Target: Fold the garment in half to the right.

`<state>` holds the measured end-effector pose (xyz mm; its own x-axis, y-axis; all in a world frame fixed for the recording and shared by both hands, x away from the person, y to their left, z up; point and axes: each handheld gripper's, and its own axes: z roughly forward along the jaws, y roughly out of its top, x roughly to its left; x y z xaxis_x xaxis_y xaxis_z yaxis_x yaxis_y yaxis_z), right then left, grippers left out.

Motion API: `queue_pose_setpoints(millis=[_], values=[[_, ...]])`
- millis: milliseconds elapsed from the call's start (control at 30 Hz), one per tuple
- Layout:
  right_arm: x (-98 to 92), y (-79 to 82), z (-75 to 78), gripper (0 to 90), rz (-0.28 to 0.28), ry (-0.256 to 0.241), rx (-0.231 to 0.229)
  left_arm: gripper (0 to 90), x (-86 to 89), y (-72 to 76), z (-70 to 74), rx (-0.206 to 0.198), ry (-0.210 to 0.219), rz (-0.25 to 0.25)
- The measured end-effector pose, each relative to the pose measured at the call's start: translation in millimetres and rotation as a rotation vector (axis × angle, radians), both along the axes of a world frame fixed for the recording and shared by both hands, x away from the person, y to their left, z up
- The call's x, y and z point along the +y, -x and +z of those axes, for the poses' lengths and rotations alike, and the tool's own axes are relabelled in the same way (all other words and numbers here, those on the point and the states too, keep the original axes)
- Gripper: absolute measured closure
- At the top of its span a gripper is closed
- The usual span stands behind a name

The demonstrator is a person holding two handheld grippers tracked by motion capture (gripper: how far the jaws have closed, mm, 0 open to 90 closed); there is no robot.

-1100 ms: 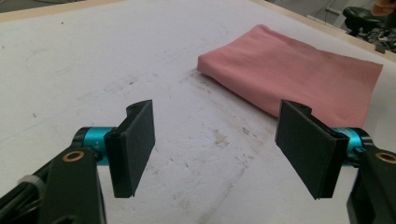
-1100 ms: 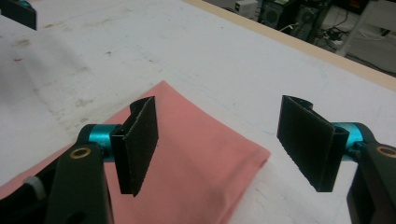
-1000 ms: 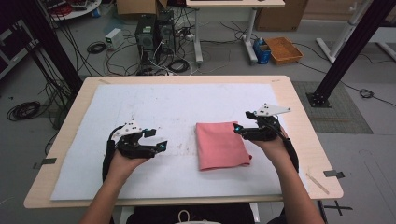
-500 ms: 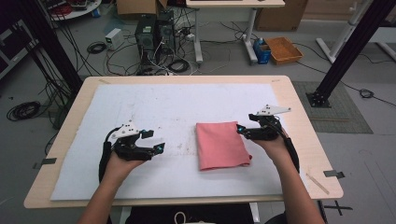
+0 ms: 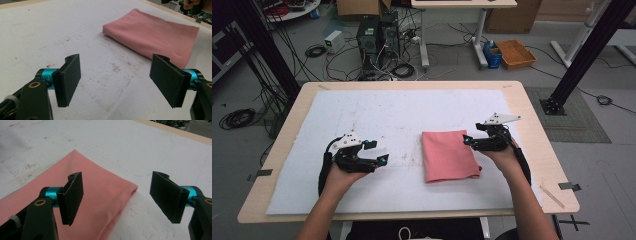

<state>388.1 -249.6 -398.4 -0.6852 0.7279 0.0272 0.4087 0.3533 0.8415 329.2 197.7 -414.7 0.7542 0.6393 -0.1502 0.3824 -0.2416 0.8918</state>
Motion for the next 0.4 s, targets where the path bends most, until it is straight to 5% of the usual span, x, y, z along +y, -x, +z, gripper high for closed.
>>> queue_pose_setpoints(millis=[400], values=[[1.8,1.2,-1.8,26.7,0.003,0.001,0.012,25.1,-2.1,-2.2,-2.1,0.012,-0.002,-0.003]])
